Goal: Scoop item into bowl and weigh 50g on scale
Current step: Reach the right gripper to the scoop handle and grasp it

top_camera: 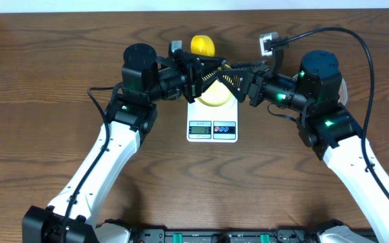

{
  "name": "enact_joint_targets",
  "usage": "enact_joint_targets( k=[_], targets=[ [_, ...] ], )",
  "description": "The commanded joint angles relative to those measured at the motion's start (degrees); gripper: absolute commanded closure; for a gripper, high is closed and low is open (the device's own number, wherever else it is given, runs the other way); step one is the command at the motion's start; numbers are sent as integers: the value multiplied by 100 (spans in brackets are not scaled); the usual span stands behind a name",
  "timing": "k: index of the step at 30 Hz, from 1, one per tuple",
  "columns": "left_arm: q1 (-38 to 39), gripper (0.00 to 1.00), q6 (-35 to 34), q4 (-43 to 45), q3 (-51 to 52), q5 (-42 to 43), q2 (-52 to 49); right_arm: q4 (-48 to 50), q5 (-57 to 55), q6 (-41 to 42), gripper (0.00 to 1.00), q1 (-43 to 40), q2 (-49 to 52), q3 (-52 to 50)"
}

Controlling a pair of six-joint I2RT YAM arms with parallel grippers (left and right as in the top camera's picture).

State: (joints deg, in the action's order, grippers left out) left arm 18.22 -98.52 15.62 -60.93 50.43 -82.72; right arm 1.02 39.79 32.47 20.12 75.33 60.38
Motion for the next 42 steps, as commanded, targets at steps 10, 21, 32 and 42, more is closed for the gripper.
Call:
enact_joint_targets(
  k=[10,21,32,42],
  targets=[
    [4,81,553,35,-125,7,42,-138,-173,-79,53,-7,-39,144],
    [39,81,636,33,-125,4,42,-302,-240,-83,55,20,-37,144],
    [190,81,636,33,-125,7,42,-317,-337,-83,65,17,-37,144],
    [190,82,634,33,-125,9,42,-319,-518,-146,80,17,-37,144]
  ],
)
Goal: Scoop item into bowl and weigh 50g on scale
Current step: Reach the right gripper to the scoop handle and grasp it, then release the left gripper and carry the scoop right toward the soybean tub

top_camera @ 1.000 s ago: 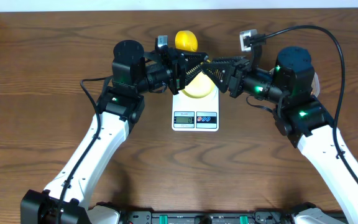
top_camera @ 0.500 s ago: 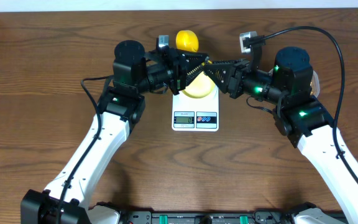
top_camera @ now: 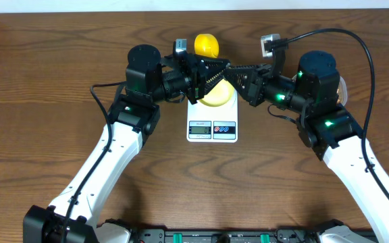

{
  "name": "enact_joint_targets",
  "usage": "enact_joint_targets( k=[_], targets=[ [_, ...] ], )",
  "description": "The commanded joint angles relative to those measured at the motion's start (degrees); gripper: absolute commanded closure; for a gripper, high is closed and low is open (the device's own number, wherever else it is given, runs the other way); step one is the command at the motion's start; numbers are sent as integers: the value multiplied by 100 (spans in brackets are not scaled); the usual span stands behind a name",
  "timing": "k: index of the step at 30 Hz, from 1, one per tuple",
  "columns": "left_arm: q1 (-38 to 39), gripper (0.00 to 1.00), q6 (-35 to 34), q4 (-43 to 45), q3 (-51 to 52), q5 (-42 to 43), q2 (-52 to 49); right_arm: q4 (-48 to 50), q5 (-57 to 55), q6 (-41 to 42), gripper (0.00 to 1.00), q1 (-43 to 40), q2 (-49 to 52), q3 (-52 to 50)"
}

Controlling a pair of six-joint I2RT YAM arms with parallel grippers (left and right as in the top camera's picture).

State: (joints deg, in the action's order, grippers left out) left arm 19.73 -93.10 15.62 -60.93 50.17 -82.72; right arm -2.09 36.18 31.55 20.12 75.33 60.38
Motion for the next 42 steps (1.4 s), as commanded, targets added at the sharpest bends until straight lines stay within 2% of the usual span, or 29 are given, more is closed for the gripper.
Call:
enact_joint_targets(
  k=[1,14,19,21,24,25,31,33,39,42],
  targets=[
    [39,81,94,33,-125,35,42,-7,-160,-55,81,17,-37,144],
    [39,81,94,33,-125,35,42,17,-179,-52,98,11,-37,144],
    [39,80,94,33,-125,35,42,22,-179,-28,99,11,-37,144],
    [39,69,94,33,-125,33,42,42,-179,-26,99,11,-37,144],
    [39,44,94,35,-125,31,42,109,-245,153,99,11,-39,144],
    [39,38,94,35,-125,31,42,131,-313,275,99,11,-42,144],
    [-2,21,96,37,-125,-35,42,142,-479,916,99,-164,-55,144],
    [-68,16,96,37,-125,-33,42,144,-483,1220,99,-258,-55,144],
    [-374,15,142,35,-125,33,42,146,-780,1867,98,-813,-55,144],
    [-487,14,660,35,-125,37,42,127,-778,1860,99,-1176,-61,144]
  ],
)
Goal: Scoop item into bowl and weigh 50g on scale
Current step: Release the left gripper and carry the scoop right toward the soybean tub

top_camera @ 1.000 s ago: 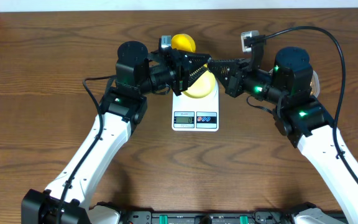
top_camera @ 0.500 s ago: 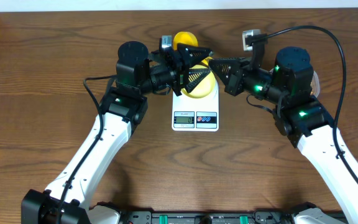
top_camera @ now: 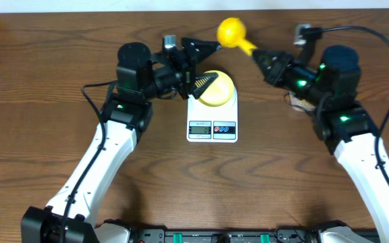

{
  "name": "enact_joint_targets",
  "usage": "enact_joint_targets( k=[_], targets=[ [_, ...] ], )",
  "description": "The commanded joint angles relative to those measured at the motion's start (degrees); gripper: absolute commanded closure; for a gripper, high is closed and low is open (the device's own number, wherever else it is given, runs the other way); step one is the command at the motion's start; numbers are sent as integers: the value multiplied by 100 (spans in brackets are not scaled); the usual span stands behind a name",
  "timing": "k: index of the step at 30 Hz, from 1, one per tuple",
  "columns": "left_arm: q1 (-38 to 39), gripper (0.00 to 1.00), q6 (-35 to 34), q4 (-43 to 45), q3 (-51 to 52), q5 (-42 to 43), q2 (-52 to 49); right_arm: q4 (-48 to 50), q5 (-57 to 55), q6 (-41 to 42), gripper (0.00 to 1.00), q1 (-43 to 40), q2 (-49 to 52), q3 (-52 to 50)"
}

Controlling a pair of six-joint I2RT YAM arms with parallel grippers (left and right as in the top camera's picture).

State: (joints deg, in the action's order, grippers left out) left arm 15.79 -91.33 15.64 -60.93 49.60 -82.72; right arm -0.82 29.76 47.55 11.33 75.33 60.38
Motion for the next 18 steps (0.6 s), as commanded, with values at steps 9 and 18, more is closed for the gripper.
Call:
enact_joint_targets(
  k=[9,18],
  targets=[
    [-361,20,2118,-131,-125,595,42,-413,-800,-778,98,-846,-356,162],
    [-737,28,3676,-1416,-192,507,74,-2533,-3014,-1902,98,-841,-793,1023]
  ],
)
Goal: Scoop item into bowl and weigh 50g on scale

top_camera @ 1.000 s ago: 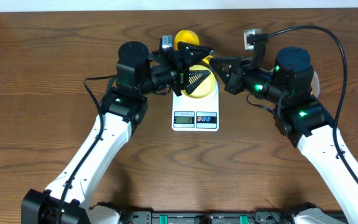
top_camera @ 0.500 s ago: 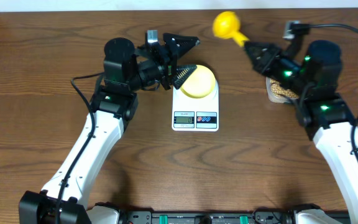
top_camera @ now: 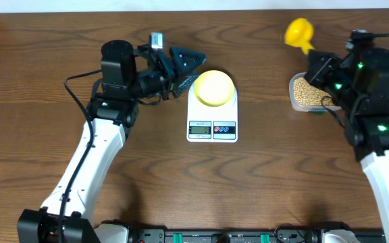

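Observation:
A yellow bowl [top_camera: 213, 88] sits on the white scale [top_camera: 213, 127] at the table's middle. My left gripper [top_camera: 194, 69] hovers just left of the bowl, open and empty, apart from the rim. At the far right my right gripper [top_camera: 313, 55] is shut on the handle of a yellow scoop [top_camera: 297, 32]. The scoop's cup points away, behind a clear container of tan grains [top_camera: 305, 92]. Whether the scoop holds grains cannot be told. The scale's display is too small to read.
The brown wooden table [top_camera: 59, 81] runs to its far edge just behind the scoop. Black cables loop off both arms. A dark rail lies along the near edge.
My right gripper has moved right with the scoop, from behind the bowl to behind the grain container. My left gripper has drawn back to the left, away from the bowl.
At first both grippers crowded over the bowl on the scale, the scoop just behind it, and they stayed so. Then the right gripper held the scoop off to the right and the left stood at the bowl's left rim. Now both are clear of the scale.

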{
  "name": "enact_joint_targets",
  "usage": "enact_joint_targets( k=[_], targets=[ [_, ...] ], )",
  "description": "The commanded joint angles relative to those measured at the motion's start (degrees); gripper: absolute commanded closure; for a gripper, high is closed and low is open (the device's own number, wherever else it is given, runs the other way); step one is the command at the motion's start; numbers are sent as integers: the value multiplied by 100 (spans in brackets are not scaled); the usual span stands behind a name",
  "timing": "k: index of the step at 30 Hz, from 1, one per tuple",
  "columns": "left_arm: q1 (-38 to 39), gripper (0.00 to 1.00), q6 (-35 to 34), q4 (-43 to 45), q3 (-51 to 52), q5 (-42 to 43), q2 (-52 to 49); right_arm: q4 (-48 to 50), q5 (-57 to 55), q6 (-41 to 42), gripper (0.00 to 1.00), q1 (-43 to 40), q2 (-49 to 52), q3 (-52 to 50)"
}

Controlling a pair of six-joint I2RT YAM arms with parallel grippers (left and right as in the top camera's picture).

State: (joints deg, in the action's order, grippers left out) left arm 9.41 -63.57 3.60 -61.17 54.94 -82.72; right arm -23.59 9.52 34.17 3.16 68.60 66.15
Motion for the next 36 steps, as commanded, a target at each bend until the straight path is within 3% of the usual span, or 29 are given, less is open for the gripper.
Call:
enact_joint_targets(
  k=[1,4,8,11,14,26,27,31,36],
  targets=[
    [-133,28,1139,-466,-223,-146,87,-481,-1097,-601,99,-24,-111,586],
    [-197,29,2024,-1622,-538,-883,160,-977,-1268,-616,99,-24,-107,876],
    [-199,29,3436,-3654,-1386,-2664,269,-1342,-1263,-662,99,-146,-109,990],
    [-199,29,4135,-4857,-2140,-3897,302,-1606,-1261,-662,98,-289,-105,990],
    [-199,33,4509,-5523,-2627,-4645,313,-1934,-1261,-662,99,-409,-70,990],
    [-195,33,4572,-5807,-2734,-4422,396,-2931,-1172,-481,99,-457,-61,988],
    [-195,36,4572,-5866,-2734,-4293,396,-2962,-1172,-385,99,-457,-61,988],
    [-195,67,4577,-5890,-2719,-3899,378,-3047,-1174,-337,99,-457,-61,988],
    [-195,73,4579,-6096,-2717,-3845,374,-3163,-1167,-337,99,-457,-55,988]
  ],
)
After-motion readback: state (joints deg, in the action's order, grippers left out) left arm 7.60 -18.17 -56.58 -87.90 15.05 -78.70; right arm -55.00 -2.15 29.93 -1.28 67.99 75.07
